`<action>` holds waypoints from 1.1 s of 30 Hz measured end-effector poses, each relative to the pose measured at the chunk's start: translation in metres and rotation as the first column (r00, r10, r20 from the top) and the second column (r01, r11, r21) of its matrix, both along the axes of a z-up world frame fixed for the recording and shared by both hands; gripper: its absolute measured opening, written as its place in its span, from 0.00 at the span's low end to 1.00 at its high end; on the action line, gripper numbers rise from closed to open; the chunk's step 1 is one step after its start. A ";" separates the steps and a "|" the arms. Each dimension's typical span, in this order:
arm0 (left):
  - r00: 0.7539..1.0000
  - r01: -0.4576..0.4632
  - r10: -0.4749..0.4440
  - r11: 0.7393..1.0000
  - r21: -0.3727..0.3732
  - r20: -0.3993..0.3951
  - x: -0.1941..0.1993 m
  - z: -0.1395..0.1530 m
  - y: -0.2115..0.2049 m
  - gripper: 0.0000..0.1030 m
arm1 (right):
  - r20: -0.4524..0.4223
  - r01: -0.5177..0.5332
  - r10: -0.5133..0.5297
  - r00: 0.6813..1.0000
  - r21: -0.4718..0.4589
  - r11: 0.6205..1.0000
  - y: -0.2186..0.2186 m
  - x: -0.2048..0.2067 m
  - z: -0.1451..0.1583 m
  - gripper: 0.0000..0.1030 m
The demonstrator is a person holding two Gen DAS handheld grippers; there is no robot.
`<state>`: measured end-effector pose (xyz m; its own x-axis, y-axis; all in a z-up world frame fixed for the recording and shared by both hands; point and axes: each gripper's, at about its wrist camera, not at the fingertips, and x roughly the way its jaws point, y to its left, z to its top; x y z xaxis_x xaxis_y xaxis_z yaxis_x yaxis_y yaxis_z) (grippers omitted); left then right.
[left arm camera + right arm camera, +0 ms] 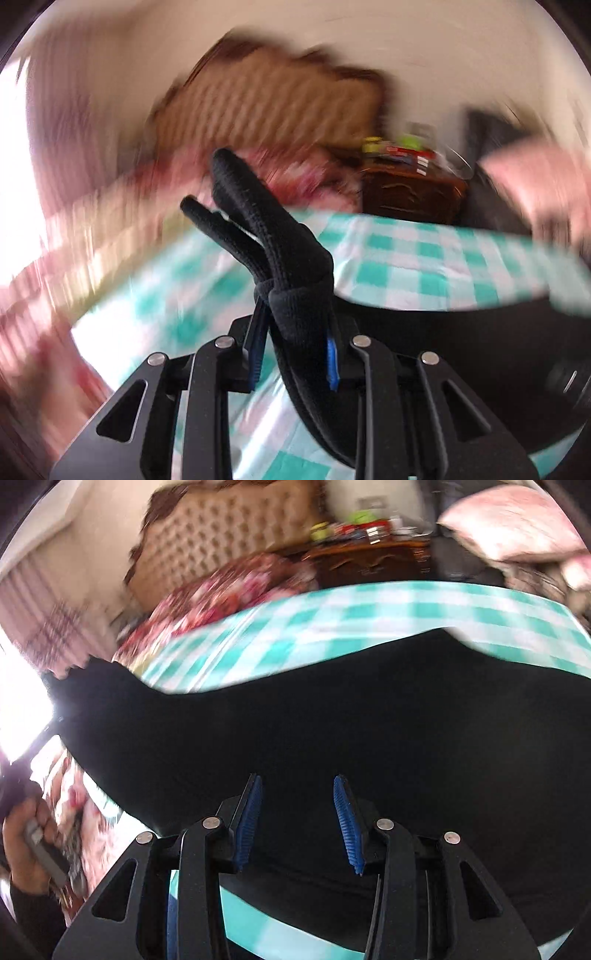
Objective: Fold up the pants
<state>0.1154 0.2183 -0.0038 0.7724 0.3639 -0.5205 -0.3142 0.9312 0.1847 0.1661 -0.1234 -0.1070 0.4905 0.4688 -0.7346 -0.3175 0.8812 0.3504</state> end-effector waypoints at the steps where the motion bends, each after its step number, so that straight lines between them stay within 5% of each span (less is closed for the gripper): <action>1: 0.999 0.046 -0.046 0.997 0.069 0.000 0.004 0.001 -0.026 0.25 | -0.001 0.046 -0.046 0.999 0.023 0.999 -0.022 0.000 0.004 0.40; 4: 0.968 0.249 -0.248 0.928 0.279 -0.040 0.005 -0.023 -0.132 0.25 | -0.005 0.169 -0.169 0.986 0.057 0.984 -0.074 -0.003 0.007 0.40; 9: 0.839 0.544 -0.474 0.745 0.385 -0.269 -0.017 -0.128 -0.245 0.27 | -0.051 0.277 -0.274 0.961 0.068 0.959 -0.127 -0.007 -0.005 0.40; 11: 0.855 0.518 -0.433 0.707 0.481 -0.285 -0.026 -0.151 -0.260 0.31 | -0.081 0.284 -0.278 0.957 0.072 0.956 -0.139 -0.008 -0.013 0.40; 13: 0.868 0.496 -0.420 0.689 0.528 -0.266 -0.032 -0.154 -0.261 0.61 | -0.104 0.276 -0.267 0.958 0.086 0.957 -0.143 -0.008 -0.019 0.40; 14: 0.874 0.484 -0.414 0.689 0.540 -0.255 -0.032 -0.152 -0.258 0.65 | -0.120 0.272 -0.260 0.958 0.102 0.957 -0.143 -0.007 -0.020 0.41; 16: 0.868 0.494 -0.412 0.673 0.551 -0.276 -0.027 -0.151 -0.256 0.68 | -0.162 0.262 -0.238 0.958 0.147 0.954 -0.140 0.000 -0.023 0.50; 19: 0.852 0.521 -0.412 0.614 0.592 -0.323 -0.015 -0.155 -0.263 0.73 | -0.196 0.219 -0.180 0.964 0.205 0.954 -0.129 0.009 -0.021 0.68; 20: 0.835 0.548 -0.423 0.584 0.599 -0.351 -0.013 -0.159 -0.267 0.72 | -0.209 0.192 -0.143 0.967 0.239 0.952 -0.126 0.012 -0.019 0.73; 21: 0.820 0.569 -0.449 0.567 0.596 -0.356 -0.012 -0.159 -0.268 0.57 | -0.237 0.155 -0.084 0.968 0.302 0.941 -0.121 0.016 -0.019 0.82; 22: 0.801 0.596 -0.471 0.571 0.565 -0.370 -0.010 -0.159 -0.264 0.38 | -0.254 0.145 -0.062 0.965 0.325 0.934 -0.118 0.019 -0.020 0.84; 25: 0.813 0.577 -0.488 0.609 0.544 -0.316 -0.015 -0.152 -0.256 0.36 | -0.335 0.150 -0.016 0.942 0.378 0.914 -0.106 0.031 -0.025 0.84; 29: 0.837 0.541 -0.498 0.692 0.478 -0.227 -0.020 -0.135 -0.237 0.35 | -0.434 0.133 0.080 0.897 0.438 0.889 -0.086 0.049 -0.038 0.84; 33: 0.844 0.528 -0.501 0.709 0.467 -0.192 -0.025 -0.129 -0.233 0.35 | -0.478 0.098 0.157 0.864 0.466 0.879 -0.056 0.070 -0.043 0.84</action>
<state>0.0904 -0.0152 -0.1325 0.8947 0.1290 -0.4276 0.2083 0.7263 0.6550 0.2360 -0.1793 -0.1504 0.1074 0.8194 -0.5631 -0.0151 0.5677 0.8231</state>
